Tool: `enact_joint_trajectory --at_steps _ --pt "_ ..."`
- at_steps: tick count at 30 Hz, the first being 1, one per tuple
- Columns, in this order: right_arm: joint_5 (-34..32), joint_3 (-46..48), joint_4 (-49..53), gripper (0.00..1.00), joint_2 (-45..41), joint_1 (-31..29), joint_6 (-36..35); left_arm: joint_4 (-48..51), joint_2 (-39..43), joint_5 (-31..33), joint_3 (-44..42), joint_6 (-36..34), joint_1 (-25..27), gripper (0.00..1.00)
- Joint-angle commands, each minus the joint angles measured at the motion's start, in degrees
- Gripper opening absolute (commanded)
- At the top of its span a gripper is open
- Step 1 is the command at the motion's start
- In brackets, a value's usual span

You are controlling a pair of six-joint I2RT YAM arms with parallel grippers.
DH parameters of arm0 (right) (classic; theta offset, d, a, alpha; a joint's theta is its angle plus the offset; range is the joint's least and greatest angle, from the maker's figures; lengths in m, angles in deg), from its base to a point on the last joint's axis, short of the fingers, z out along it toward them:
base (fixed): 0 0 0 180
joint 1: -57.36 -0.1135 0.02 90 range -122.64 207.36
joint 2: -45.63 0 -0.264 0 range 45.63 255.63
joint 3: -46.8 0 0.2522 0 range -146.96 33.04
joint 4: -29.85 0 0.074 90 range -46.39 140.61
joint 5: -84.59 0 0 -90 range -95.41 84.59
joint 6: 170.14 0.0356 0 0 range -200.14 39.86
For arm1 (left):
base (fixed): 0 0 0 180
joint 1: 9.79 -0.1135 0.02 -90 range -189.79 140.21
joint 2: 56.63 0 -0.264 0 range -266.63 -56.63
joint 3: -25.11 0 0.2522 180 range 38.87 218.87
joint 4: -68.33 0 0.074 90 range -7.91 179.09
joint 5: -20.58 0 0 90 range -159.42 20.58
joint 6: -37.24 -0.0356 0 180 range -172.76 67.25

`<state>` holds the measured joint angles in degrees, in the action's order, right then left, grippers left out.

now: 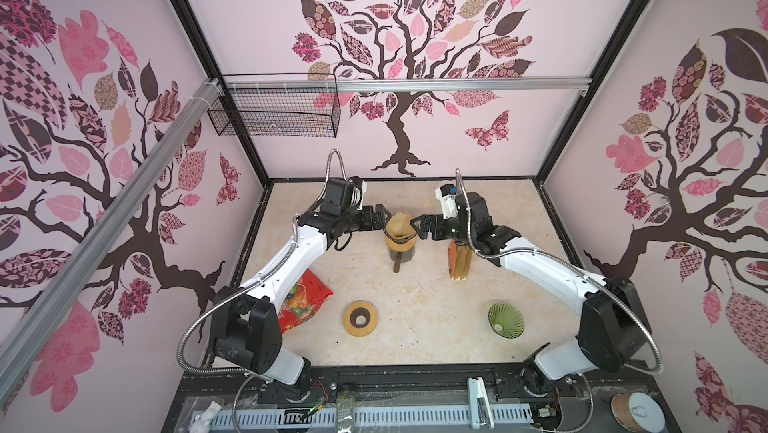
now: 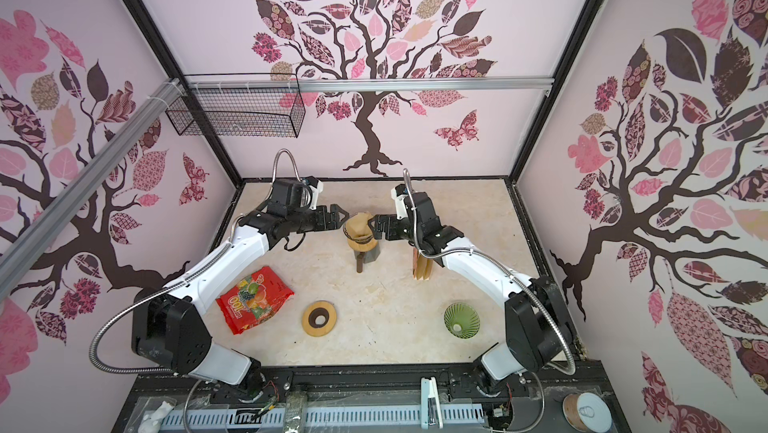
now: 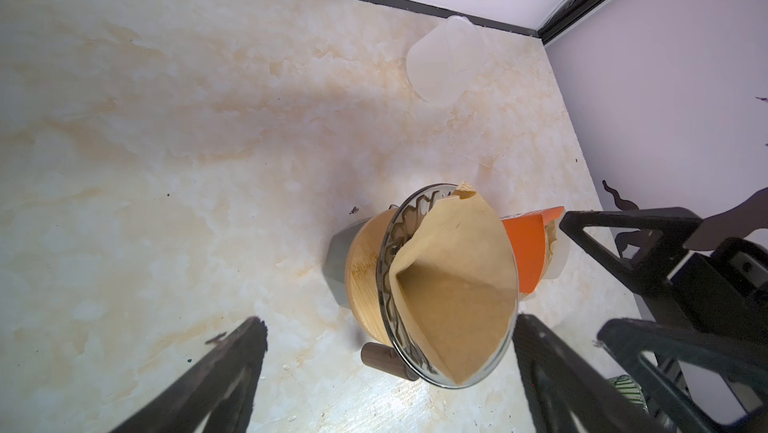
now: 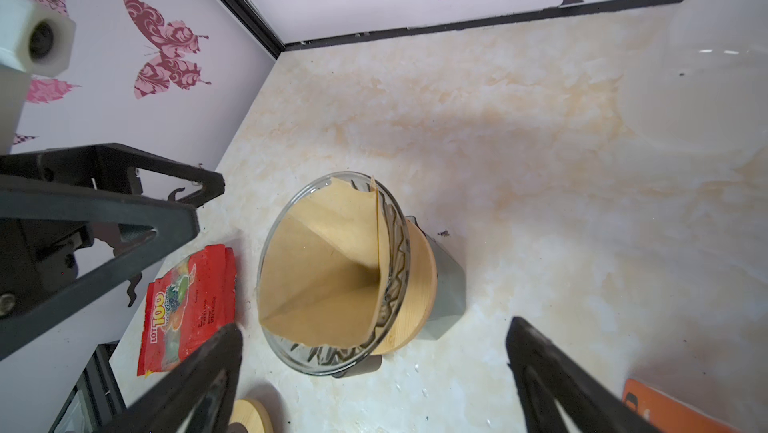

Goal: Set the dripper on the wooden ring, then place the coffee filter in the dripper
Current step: 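Move the right gripper to the clear plastic cup while the left gripper withdraws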

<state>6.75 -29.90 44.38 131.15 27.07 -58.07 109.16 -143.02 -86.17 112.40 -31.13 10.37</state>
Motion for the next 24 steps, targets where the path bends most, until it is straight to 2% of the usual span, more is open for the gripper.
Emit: enact_joint_trajectory --at_steps 1,10,15,21,24 --pt "-0.8 0.1 -1.9 1.00 -2.9 0.2 -0.4 -1.9 3.5 0.5 -1.5 -0.2 -0.1 0.96" --pt "-4.7 0.1 -0.6 1.00 -4.3 0.2 0.3 -1.5 9.5 4.5 -2.1 -0.9 2.6 0.96" --pt "-10.9 -0.1 1.6 1.00 -5.1 0.4 1.1 0.4 15.6 10.4 -2.4 -3.1 6.8 0.97" --pt "-14.4 1.0 2.6 1.00 -6.1 4.2 5.1 1.0 26.4 8.5 -6.9 -2.2 7.1 0.97" --pt "-18.7 0.7 3.8 1.00 -5.0 5.3 6.8 1.5 32.2 8.2 -11.7 -2.6 7.1 0.97"
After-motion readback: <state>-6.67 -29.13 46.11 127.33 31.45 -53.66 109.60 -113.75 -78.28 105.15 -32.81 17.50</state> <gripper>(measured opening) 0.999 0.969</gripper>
